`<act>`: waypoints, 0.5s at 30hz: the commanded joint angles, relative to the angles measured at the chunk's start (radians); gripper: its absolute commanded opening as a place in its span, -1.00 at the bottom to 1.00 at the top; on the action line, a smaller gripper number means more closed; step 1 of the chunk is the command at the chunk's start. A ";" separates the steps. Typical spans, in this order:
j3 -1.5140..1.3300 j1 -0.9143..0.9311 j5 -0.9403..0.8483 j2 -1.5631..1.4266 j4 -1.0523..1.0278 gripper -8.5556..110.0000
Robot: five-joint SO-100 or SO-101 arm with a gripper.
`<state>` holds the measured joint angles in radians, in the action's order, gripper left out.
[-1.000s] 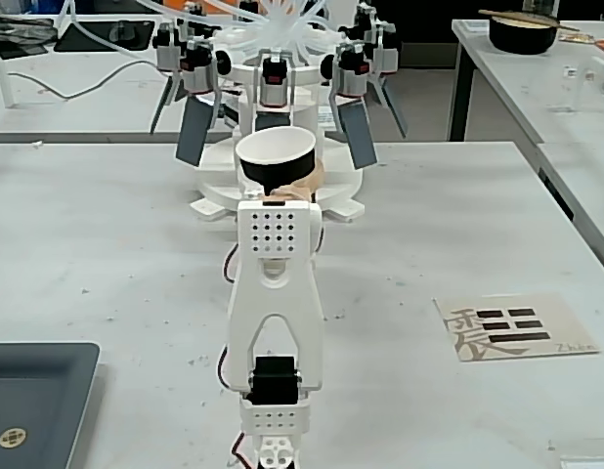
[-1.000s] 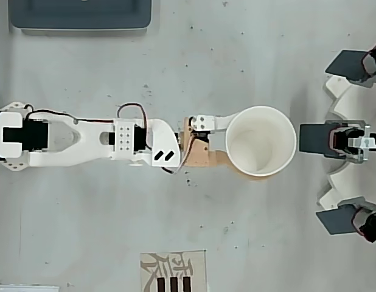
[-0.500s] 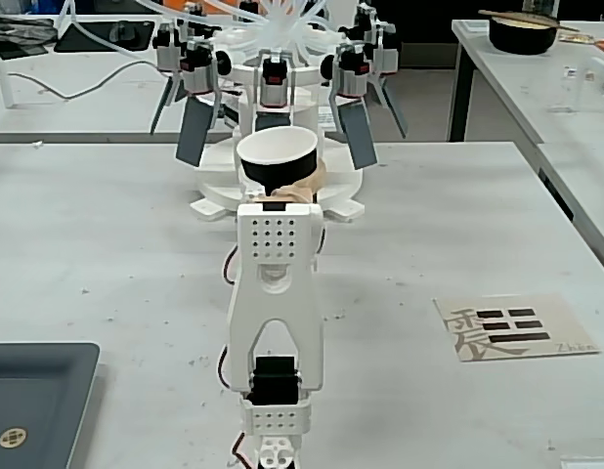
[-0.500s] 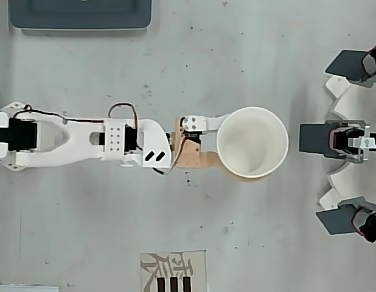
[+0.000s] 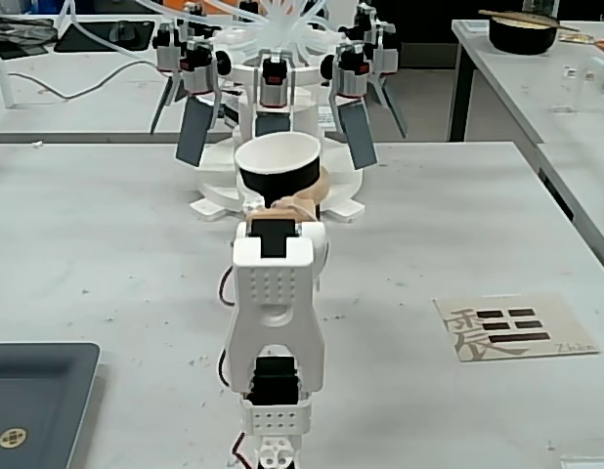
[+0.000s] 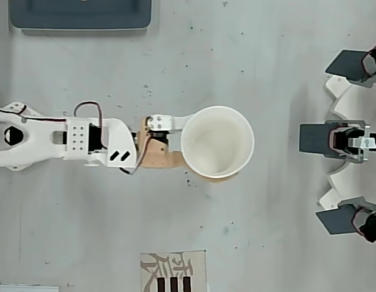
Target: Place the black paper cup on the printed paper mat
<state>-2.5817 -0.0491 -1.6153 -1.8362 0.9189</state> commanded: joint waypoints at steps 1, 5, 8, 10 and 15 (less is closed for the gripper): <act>-0.071 0.021 0.000 -0.120 0.040 -0.67; -0.173 0.040 0.000 -0.190 0.077 -0.67; -0.235 0.064 0.002 -0.225 0.117 -0.67; -0.279 0.084 0.005 -0.245 0.143 -0.67; -0.379 0.114 0.021 -0.293 0.216 -0.67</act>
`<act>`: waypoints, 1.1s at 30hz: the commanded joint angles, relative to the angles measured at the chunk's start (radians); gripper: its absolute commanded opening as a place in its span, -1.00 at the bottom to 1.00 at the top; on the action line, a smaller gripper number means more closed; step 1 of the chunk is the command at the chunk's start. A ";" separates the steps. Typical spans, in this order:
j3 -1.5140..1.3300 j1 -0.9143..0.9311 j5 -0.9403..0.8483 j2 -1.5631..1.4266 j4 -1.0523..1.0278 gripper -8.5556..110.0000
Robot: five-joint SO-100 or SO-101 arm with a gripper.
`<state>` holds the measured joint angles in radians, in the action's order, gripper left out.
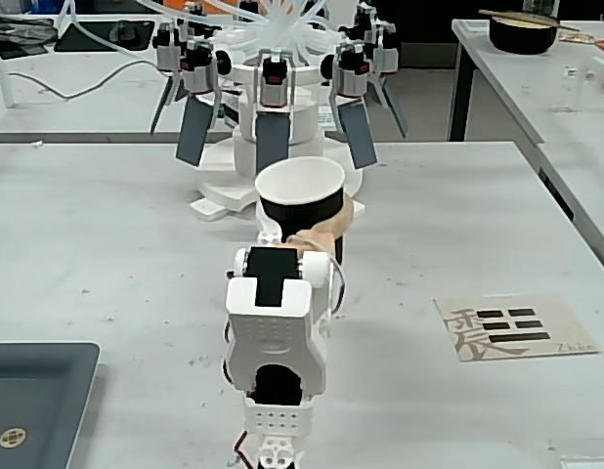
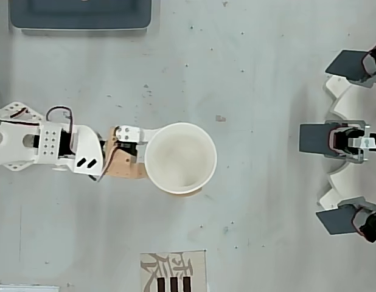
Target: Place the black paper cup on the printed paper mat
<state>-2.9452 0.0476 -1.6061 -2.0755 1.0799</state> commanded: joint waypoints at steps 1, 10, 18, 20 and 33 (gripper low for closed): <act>-0.032 0.020 0.015 -0.061 0.071 -0.67; -0.109 0.092 0.041 -0.087 0.163 -0.67; -0.130 0.232 0.044 -0.074 0.189 -0.67; -0.130 0.270 0.044 -0.054 0.196 -0.68; 0.054 0.477 0.054 0.156 0.242 -0.69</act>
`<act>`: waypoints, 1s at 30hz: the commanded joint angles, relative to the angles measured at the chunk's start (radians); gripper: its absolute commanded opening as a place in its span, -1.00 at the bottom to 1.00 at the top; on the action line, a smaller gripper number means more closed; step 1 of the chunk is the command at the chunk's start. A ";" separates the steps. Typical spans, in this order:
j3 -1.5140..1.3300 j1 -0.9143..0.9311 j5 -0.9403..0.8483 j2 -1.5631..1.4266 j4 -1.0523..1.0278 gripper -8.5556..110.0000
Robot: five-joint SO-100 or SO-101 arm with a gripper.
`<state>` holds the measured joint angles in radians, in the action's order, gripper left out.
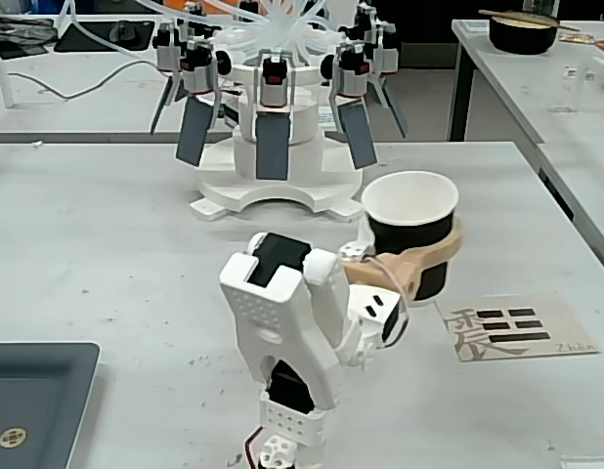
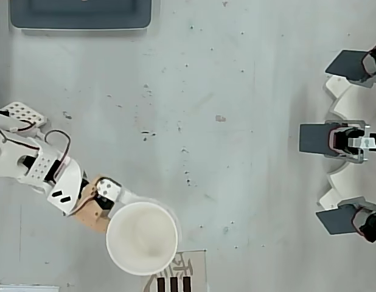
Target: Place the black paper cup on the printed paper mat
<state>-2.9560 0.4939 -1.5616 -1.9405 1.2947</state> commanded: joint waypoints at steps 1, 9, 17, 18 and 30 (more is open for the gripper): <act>0.078 0.041 0.011 0.037 0.029 -0.69; 0.227 0.149 0.041 0.193 0.035 -0.68; 0.431 0.221 0.063 0.405 0.020 -0.67; 0.457 0.224 0.063 0.430 0.015 -0.67; 0.759 0.247 0.069 0.726 -0.009 -0.67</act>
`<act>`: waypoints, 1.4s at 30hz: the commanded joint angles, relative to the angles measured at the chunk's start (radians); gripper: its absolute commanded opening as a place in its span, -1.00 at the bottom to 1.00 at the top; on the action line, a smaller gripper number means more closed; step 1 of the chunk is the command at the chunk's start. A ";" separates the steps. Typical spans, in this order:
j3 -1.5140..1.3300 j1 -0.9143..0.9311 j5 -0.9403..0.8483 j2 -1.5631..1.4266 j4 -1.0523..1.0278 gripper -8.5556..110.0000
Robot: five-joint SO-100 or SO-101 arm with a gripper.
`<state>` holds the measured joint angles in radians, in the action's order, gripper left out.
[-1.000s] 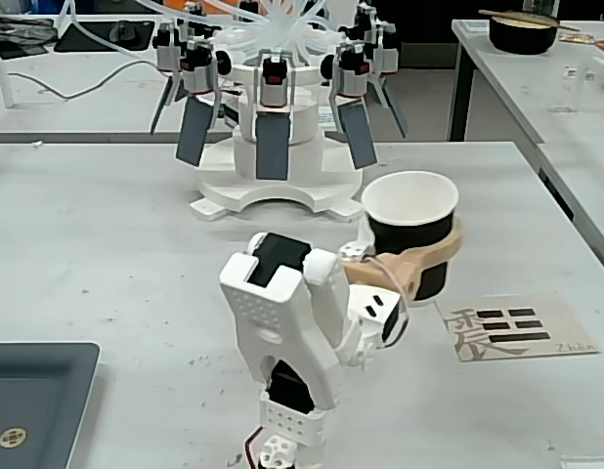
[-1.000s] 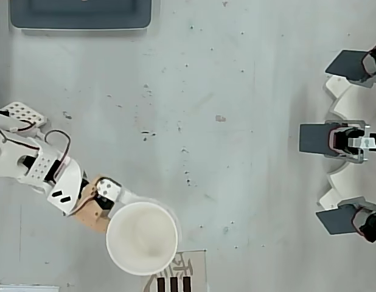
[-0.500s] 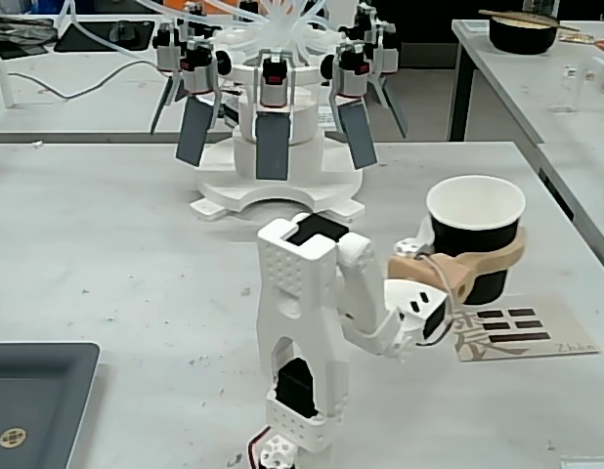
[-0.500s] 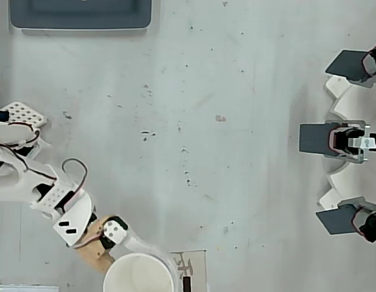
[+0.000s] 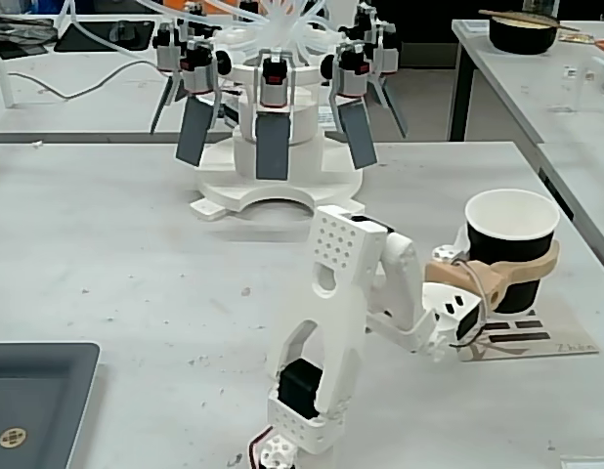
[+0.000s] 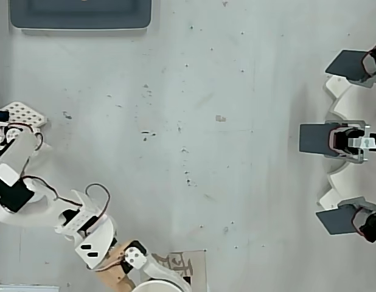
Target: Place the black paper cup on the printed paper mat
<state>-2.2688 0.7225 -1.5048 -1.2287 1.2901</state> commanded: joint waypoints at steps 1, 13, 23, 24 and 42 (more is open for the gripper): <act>0.091 0.018 0.014 0.035 -0.005 -0.67; 0.256 0.018 0.020 0.227 -0.006 -0.67; 0.304 0.015 0.029 0.301 -0.009 -0.67; 0.304 0.015 0.029 0.304 -0.009 -0.67; 0.301 0.097 0.011 0.259 -0.035 0.02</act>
<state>-1.9972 0.7915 -1.4864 -0.9066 1.2701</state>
